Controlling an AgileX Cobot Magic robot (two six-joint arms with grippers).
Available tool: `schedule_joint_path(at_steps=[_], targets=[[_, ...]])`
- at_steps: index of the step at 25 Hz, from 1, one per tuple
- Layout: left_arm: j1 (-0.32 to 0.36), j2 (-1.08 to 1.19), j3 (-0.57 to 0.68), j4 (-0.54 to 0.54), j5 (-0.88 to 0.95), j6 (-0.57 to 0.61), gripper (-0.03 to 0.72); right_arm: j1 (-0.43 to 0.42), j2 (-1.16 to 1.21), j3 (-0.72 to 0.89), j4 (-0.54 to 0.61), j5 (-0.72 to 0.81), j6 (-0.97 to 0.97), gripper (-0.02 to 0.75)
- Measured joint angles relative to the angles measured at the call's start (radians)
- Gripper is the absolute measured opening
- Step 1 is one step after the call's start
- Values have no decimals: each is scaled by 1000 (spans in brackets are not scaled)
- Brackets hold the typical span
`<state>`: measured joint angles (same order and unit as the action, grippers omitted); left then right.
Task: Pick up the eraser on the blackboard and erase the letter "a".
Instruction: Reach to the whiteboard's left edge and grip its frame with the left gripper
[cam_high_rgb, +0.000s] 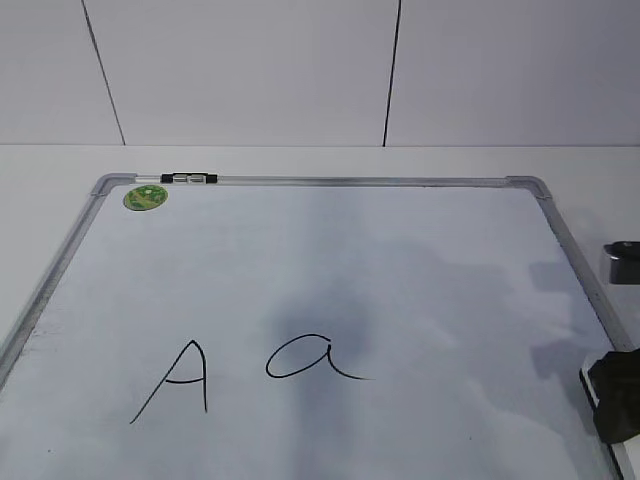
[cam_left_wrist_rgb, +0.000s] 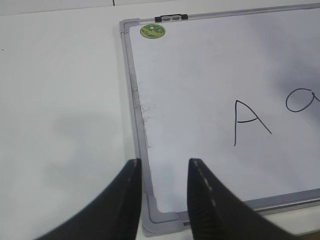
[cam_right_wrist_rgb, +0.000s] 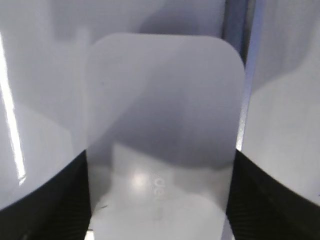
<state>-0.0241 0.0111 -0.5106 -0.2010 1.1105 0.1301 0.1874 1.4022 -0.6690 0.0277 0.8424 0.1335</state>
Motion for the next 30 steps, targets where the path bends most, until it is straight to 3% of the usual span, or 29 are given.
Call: schedule_joint_path(at_steps=[18, 30], targets=[[0, 13, 0, 0, -4, 0, 241, 0, -217, 0, 4, 76, -2, 572], [-30, 530, -116, -8, -47, -2, 255, 0, -241, 0, 32, 101, -4, 572]])
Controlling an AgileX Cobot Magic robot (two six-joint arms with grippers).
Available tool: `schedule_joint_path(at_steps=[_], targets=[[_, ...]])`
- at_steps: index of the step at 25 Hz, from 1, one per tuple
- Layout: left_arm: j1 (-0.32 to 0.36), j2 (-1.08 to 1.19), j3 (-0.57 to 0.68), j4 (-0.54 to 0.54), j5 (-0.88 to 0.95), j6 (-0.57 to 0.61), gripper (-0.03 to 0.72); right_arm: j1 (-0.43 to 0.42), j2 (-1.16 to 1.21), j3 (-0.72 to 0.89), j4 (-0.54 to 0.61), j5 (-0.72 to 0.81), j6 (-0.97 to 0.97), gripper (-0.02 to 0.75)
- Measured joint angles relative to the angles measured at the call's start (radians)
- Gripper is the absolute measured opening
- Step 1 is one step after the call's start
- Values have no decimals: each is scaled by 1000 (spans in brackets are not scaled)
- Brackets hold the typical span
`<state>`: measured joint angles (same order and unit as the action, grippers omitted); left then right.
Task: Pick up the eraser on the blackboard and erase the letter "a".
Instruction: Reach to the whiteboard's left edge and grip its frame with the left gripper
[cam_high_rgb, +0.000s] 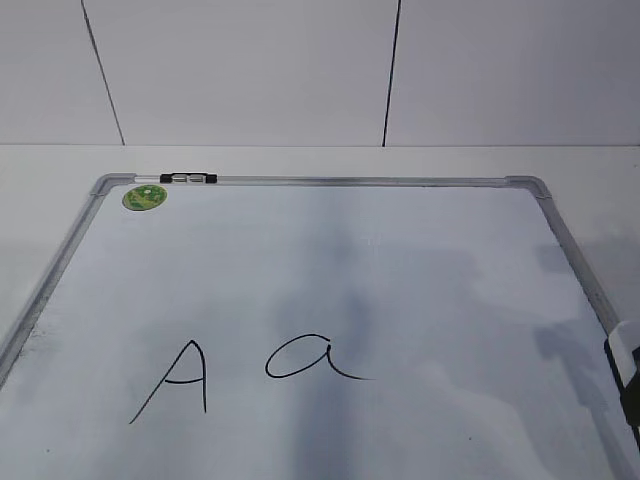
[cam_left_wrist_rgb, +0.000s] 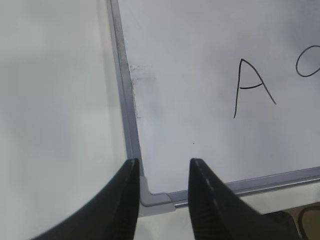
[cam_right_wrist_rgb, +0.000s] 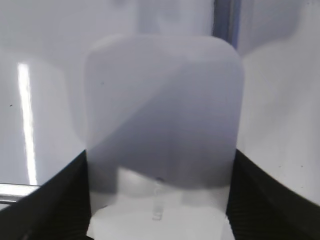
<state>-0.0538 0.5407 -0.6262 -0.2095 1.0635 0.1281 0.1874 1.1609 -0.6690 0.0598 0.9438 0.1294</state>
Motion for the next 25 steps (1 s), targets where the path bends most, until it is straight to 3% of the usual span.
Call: schedule_joint_path(at_steps=[7, 12, 16, 25], targets=[[0, 361, -126, -2, -10, 0, 260, 0, 0, 0, 2, 15, 0, 572], [0, 567, -206, -2, -14, 0, 329, 0, 0, 0, 4, 17, 0, 572], [0, 686, -260, -2, -17, -2, 368, 0, -1, 0, 4, 17, 0, 572], [0, 860, -310, -2, -106, -2, 376, 0, -1, 0, 6, 38, -3, 572]])
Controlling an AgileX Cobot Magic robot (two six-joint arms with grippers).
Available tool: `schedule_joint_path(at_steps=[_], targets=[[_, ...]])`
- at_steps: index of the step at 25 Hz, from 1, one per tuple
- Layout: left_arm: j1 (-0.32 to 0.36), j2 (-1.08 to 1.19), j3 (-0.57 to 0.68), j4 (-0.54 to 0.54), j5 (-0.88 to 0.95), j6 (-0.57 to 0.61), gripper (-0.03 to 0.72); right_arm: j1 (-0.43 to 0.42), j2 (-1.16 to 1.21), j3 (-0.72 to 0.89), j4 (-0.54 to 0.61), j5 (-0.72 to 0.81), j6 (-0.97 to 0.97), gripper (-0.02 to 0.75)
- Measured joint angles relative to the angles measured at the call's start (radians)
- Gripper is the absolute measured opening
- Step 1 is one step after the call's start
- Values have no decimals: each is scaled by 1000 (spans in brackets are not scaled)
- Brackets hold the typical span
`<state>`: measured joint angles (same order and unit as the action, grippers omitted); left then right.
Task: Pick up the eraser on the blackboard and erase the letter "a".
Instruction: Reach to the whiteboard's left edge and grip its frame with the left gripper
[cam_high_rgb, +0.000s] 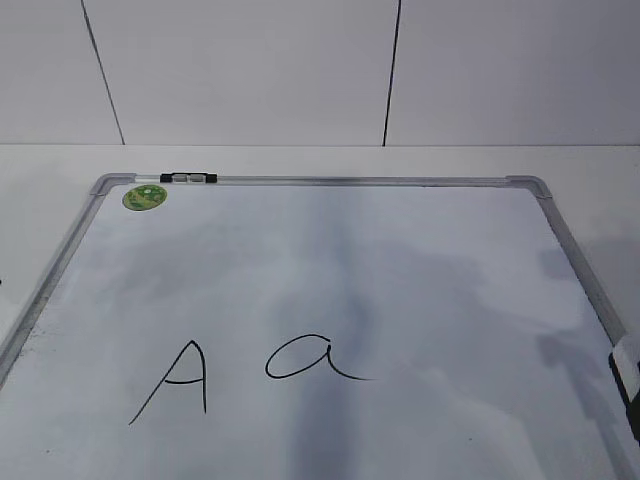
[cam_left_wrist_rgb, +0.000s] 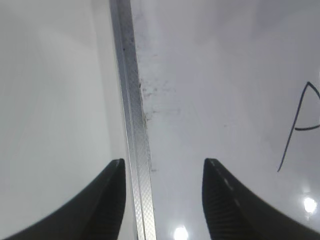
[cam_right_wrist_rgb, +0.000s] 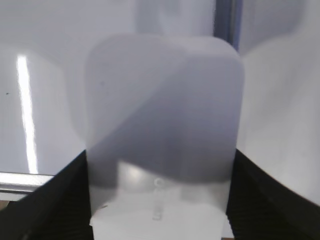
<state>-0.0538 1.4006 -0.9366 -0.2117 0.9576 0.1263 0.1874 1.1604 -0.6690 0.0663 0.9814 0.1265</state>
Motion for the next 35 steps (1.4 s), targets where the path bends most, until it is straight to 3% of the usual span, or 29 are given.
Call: schedule_joint_path(at_steps=[11, 17, 26, 35], targets=[[0, 162, -11, 0, -124, 16, 323, 0, 0, 0, 10, 19, -52, 571], [0, 266, -94, 0, -117, 23, 247, 0, 0, 0, 12, 15, -52, 571], [17, 373, -207, 0, -39, 27, 244, 0, 0, 0, 12, 15, -52, 571], [65, 415, -233, -24, -9, 86, 244, 0, 0, 0, 14, 9, -54, 571]])
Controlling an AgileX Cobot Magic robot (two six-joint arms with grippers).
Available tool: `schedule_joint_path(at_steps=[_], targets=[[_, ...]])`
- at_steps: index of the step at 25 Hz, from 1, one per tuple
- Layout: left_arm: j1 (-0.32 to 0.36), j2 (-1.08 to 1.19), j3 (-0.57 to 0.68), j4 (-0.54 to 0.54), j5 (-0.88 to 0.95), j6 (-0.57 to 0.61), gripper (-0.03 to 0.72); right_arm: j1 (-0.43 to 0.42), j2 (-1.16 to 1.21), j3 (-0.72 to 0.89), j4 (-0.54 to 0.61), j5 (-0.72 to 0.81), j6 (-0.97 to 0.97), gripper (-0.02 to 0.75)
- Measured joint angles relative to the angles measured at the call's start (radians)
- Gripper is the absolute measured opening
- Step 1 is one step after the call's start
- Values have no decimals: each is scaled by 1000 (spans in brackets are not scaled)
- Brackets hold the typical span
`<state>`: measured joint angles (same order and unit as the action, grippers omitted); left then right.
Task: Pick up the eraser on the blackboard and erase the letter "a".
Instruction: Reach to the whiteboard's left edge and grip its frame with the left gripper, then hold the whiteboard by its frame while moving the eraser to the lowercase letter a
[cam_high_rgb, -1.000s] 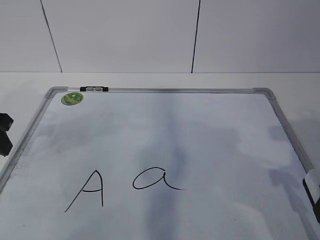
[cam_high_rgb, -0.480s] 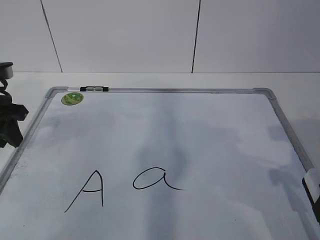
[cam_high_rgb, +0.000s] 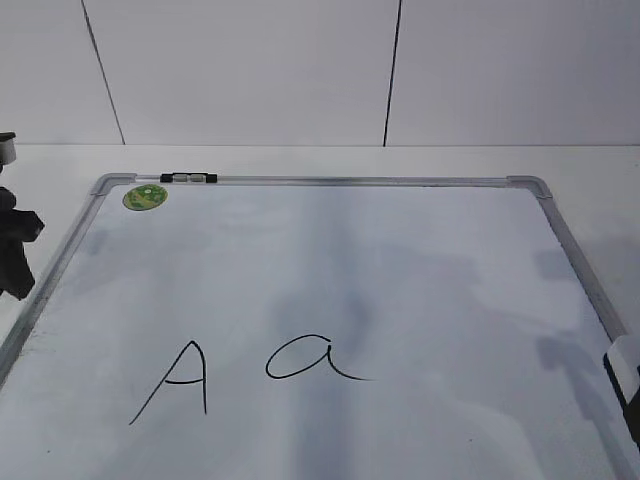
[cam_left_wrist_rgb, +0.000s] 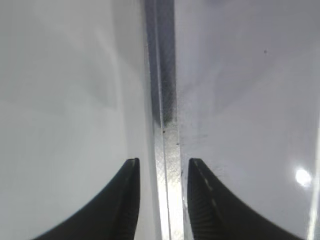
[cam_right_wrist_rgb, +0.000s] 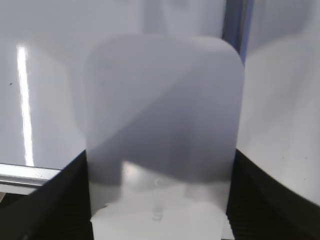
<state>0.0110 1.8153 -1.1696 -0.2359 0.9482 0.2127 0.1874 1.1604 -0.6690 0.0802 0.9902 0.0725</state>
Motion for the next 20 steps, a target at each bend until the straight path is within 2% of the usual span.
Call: schedule_joint_path(at_steps=[20], targets=[[0, 71, -5, -25, -8, 20, 235, 0, 0, 0, 6, -9, 0, 571]])
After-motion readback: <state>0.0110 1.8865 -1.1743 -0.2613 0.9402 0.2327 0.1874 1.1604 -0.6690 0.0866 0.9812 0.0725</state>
